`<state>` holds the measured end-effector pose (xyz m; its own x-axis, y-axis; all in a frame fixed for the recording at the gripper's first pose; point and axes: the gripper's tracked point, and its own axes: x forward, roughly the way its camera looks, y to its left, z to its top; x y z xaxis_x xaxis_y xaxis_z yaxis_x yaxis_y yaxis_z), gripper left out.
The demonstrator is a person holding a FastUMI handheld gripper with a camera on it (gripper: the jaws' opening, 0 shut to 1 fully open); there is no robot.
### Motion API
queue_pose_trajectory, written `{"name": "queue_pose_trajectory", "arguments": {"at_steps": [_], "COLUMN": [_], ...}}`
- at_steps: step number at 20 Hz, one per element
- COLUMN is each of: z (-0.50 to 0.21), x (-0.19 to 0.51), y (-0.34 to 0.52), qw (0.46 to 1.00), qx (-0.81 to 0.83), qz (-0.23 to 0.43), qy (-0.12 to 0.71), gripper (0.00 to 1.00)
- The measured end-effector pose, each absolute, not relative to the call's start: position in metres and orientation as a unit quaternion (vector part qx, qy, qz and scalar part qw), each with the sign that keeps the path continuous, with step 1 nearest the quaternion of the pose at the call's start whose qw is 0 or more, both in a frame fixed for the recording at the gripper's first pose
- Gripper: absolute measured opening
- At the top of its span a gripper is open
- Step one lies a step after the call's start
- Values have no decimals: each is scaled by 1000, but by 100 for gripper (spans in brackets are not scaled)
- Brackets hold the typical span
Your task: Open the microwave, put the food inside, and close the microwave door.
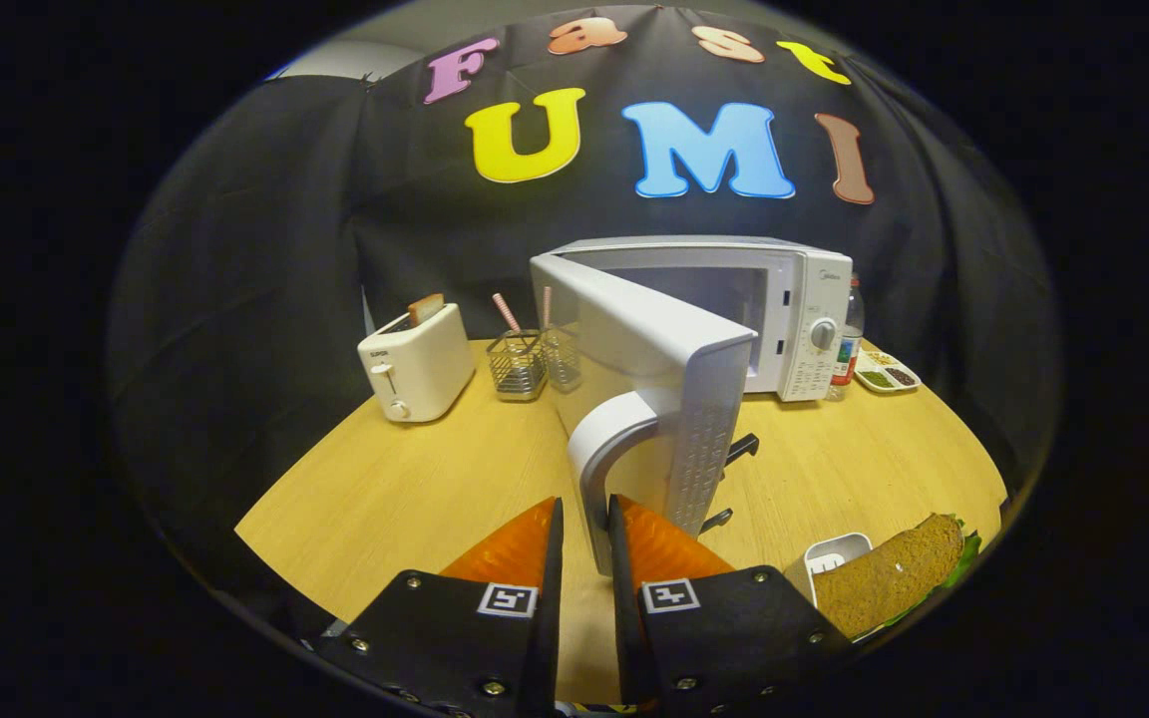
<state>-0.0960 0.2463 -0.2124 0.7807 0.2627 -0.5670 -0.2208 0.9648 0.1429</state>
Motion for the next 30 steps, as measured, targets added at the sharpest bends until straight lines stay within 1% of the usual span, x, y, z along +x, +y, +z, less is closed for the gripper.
{"name": "queue_pose_trajectory", "arguments": {"at_steps": [5,9,10,11,12,13,14,15,16,18,19,20,24,30], "z": [-205,-182,-173,-162,-154,-143,-133,-120,-111,-88,-79,-71,-51,-53], "x": [-120,-142,-148,-153,-157,-164,-168,-169,-168,-158,-154,-150,-129,-97], "y": [303,343,349,352,353,355,356,351,346,326,315,302,251,174], "qw": [931,918,914,910,907,901,897,894,892,895,897,899,902,904], "qx": [17,-2,-2,0,7,21,34,49,58,74,82,90,111,148], "qz": [203,283,304,320,334,352,364,372,378,376,372,368,352,315], "qy": [303,277,269,262,258,254,250,246,243,229,224,221,224,248], "gripper": [24,24,28,28,33,35,51,57,73,88,92,94,94,94]}}
